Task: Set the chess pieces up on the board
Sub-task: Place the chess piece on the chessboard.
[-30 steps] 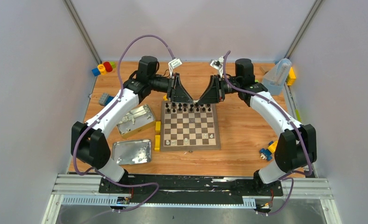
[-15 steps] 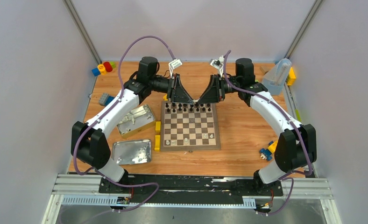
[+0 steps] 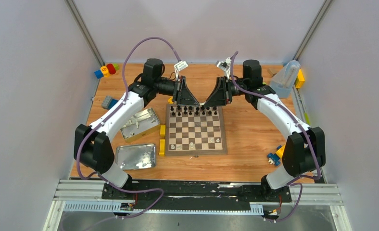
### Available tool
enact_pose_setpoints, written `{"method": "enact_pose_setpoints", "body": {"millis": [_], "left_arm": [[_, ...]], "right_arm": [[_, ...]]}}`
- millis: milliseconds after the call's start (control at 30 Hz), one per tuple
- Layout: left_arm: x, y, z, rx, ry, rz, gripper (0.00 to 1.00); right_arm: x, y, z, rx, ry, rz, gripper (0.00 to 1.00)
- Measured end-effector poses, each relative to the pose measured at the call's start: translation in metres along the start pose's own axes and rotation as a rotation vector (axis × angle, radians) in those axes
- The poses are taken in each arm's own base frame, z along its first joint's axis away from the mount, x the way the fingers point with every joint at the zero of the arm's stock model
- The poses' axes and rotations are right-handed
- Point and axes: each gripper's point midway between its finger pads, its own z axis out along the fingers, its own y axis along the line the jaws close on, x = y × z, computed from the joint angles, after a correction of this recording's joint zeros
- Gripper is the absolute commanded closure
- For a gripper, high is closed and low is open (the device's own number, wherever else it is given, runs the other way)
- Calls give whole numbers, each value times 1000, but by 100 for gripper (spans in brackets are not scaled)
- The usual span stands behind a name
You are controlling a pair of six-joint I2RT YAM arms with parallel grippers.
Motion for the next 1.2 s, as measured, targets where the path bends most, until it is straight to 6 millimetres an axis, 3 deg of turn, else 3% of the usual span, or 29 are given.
{"method": "enact_pose_setpoints", "body": {"millis": [433,600,700,767,1033,1200], "left_arm": [[3,8,3,-4,8,-24,85],[5,9,3,-11,12,-26,90],[8,11,3,-23,22,-22,91],[12,13,3,-40,36,-15,92],[28,24,-11,-197,126,76,94],[57,43,-27,-375,260,135,94]], "right_arm": [[3,-4,0,-1,1,15,93],[4,-5,0,1,0,15,74],[5,-7,0,8,-2,18,49],[6,-11,-2,21,-7,21,41],[1,-33,-36,120,-65,5,36],[4,-46,-70,221,-115,-14,36]]}}
